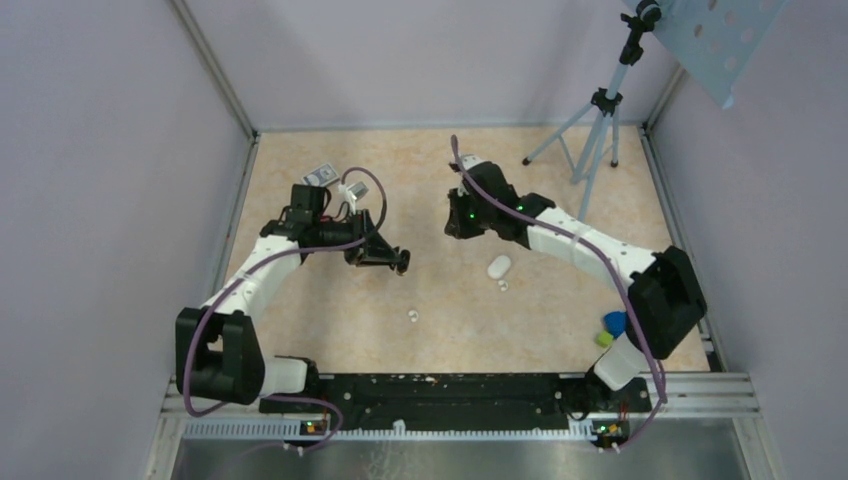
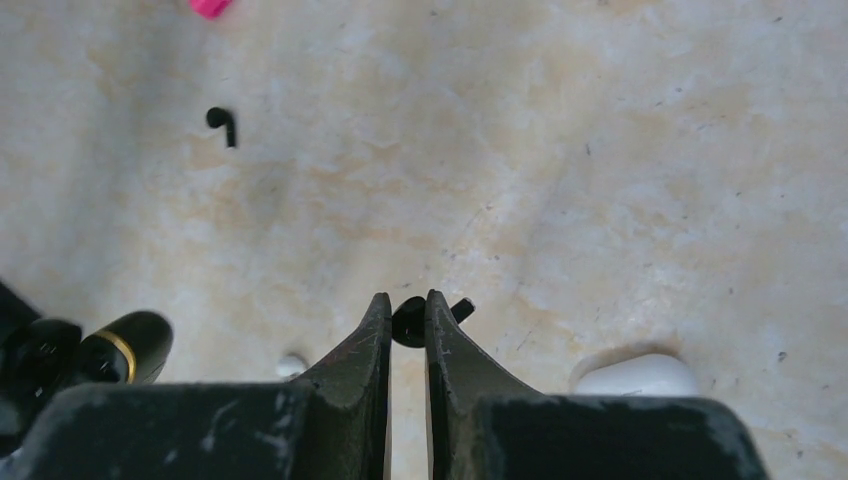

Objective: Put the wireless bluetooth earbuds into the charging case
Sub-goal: Insert the right earbud into the right side groove of the charging case.

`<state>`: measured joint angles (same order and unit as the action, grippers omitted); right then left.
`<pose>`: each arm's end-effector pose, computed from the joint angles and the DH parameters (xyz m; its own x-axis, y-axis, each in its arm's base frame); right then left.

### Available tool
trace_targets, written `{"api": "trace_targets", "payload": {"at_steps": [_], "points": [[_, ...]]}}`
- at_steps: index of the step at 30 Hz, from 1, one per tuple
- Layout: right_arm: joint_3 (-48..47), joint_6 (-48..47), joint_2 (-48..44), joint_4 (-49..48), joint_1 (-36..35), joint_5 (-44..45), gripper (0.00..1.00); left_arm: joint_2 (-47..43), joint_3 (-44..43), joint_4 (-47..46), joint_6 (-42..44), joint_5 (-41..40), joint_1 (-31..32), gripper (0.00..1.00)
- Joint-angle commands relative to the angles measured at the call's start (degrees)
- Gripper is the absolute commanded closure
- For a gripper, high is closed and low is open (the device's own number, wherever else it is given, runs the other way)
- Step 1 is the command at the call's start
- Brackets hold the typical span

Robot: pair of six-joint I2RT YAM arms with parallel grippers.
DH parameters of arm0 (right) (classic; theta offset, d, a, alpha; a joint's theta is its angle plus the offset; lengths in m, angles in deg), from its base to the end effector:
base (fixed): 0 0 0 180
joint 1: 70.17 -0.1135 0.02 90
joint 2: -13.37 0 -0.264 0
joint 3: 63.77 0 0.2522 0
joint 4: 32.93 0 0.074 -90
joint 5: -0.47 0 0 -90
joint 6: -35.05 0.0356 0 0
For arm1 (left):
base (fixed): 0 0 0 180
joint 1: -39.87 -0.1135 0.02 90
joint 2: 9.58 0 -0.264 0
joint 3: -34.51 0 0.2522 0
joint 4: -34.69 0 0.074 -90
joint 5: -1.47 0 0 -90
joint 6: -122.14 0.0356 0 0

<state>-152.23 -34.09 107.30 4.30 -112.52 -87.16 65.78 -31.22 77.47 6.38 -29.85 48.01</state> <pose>0.2742 0.2479 0.2785 -0.7000 -0.1567 -0.6967 -0.4295 0.8718 0.2355 0.2514 -0.0667 0.2534 -0.9626 -0.0905 -0.2552 0.1900 0.4458 -0.8748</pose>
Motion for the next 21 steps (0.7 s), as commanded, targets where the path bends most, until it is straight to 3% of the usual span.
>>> {"api": "trace_targets", "payload": {"at_steps": [1,10,16,21], "points": [[4.49,4.82,-7.80,-6.60,3.17,-13.40,1.00,0.41,-0.68,-4.21,-0.67,4.69,-0.41,1.00],[13.19,17.32,-17.35,-22.45,3.73,-26.85,1.00,0.10,2.81,-16.86,-9.42,9.79,-0.39,1.00],[17.45,26.18,-18.38,-35.76,1.57,-28.82,1.00,-0.39,3.08,-18.19,-12.57,8.62,-0.39,1.00],[17.66,28.42,-16.52,-40.63,-1.71,-28.93,1.00,-0.94,2.82,-18.79,-14.79,7.31,-0.40,1.00]]}}
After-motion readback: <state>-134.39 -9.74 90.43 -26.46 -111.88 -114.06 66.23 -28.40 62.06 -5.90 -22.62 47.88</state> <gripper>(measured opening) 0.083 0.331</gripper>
